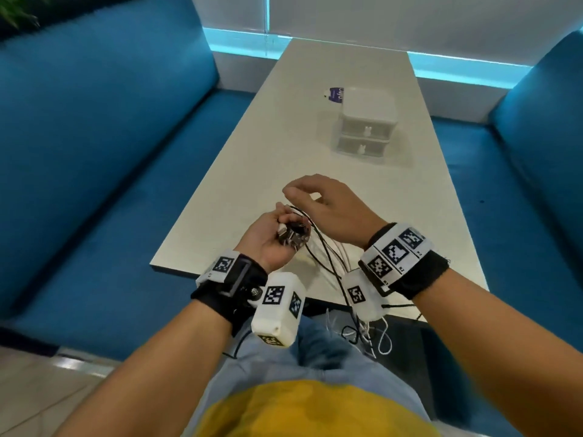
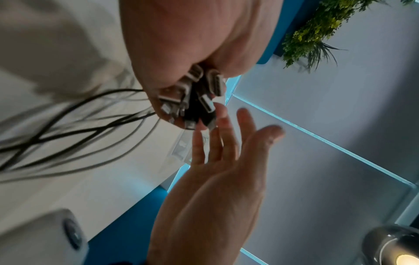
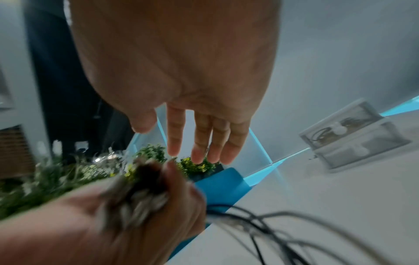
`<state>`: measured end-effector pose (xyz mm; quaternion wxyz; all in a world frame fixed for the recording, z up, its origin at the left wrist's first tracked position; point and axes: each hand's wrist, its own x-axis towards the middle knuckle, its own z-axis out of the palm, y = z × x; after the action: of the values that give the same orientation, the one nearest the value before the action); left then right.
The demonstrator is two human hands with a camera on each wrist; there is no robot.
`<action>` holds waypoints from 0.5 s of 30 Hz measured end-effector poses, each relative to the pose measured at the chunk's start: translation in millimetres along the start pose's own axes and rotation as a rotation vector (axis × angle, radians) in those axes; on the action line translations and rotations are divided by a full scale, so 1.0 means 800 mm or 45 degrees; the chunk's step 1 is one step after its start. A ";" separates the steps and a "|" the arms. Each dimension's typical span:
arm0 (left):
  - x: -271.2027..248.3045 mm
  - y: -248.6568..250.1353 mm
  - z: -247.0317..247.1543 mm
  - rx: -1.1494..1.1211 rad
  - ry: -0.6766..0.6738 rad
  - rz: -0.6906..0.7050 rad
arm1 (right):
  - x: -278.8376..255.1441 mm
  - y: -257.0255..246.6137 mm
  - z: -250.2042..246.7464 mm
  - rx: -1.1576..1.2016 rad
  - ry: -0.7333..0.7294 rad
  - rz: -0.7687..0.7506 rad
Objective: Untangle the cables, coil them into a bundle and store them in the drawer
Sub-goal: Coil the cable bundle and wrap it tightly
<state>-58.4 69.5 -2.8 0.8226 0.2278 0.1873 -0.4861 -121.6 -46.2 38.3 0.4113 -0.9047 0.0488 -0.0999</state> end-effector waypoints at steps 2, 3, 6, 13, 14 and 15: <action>-0.003 -0.007 0.011 0.041 -0.024 -0.021 | -0.006 -0.002 0.010 -0.001 -0.024 -0.039; -0.006 -0.010 0.016 0.063 -0.039 -0.026 | -0.007 -0.001 0.014 -0.003 -0.030 -0.042; -0.014 -0.019 0.026 0.072 -0.082 -0.038 | -0.006 0.008 0.026 -0.003 0.020 -0.040; -0.007 -0.027 0.012 -0.055 -0.116 -0.092 | -0.010 0.017 0.051 0.060 0.273 0.000; -0.006 -0.027 0.012 -0.046 -0.111 -0.076 | -0.010 0.018 0.053 0.074 0.318 -0.009; -0.006 -0.028 0.011 -0.026 -0.098 -0.062 | -0.011 0.019 0.053 0.096 0.346 -0.020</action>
<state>-79.2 58.4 2.6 0.8195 0.1960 0.1660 -0.5123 -121.0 -23.3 -1.9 0.4337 -0.8672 0.0931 -0.2264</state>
